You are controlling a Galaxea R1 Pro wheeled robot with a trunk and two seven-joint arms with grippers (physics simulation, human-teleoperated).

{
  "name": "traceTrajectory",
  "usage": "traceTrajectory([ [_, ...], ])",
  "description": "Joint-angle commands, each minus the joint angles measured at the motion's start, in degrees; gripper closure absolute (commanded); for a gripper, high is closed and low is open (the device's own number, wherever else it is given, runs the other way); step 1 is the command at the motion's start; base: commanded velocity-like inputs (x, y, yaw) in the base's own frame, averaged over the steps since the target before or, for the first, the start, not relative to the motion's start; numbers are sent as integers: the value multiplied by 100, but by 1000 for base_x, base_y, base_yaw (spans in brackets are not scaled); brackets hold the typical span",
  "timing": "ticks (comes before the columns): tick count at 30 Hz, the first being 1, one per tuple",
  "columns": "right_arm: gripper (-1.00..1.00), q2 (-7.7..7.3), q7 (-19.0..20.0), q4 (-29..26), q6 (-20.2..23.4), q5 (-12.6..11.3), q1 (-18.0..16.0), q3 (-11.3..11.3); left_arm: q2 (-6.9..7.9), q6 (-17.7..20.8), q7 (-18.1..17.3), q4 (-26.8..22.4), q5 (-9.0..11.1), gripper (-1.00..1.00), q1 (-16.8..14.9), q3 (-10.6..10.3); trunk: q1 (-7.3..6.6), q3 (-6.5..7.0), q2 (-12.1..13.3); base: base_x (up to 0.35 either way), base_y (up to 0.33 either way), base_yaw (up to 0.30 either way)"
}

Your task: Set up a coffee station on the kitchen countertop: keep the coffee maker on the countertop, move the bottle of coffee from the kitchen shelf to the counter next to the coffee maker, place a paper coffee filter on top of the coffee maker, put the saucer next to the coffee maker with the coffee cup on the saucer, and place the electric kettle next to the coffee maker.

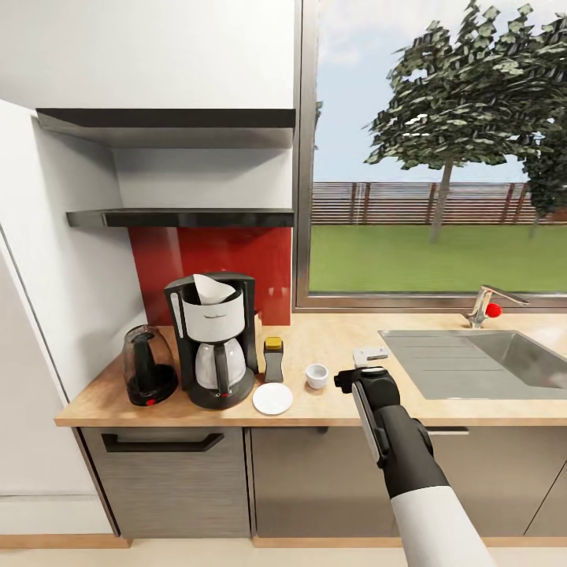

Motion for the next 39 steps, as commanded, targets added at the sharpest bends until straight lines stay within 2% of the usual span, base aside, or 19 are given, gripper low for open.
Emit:
traceTrajectory([
  [1, -100, 0, -30, -1, 25, -8, -2, 7, 1, -19, 23, 5, 43, -100, -2, -51, 2, -3, -4, 0, 0, 0],
  [23, -100, 0, -30, 7, 13, -6, -2, 6, -12, -19, 20, 5, 39, -100, -2, -50, 2, -3, -4, 0, 0, 0],
  [33, -100, 0, -30, 10, 17, 5, -2, -3, 28, -1, -87, -55, 56, -100, -9, -99, 2, -3, -4, 0, 0, 0],
  [36, -100, 0, -30, 11, 17, 12, -2, -5, 46, 2, -244, -62, 52, -100, -10, -100, 2, -3, -4, 0, 0, 0],
  [39, -100, 0, -30, 8, 17, 21, -2, -10, 58, 11, -673, -65, 35, -100, -10, -100, 2, -3, -4, 0, 0, 0],
])
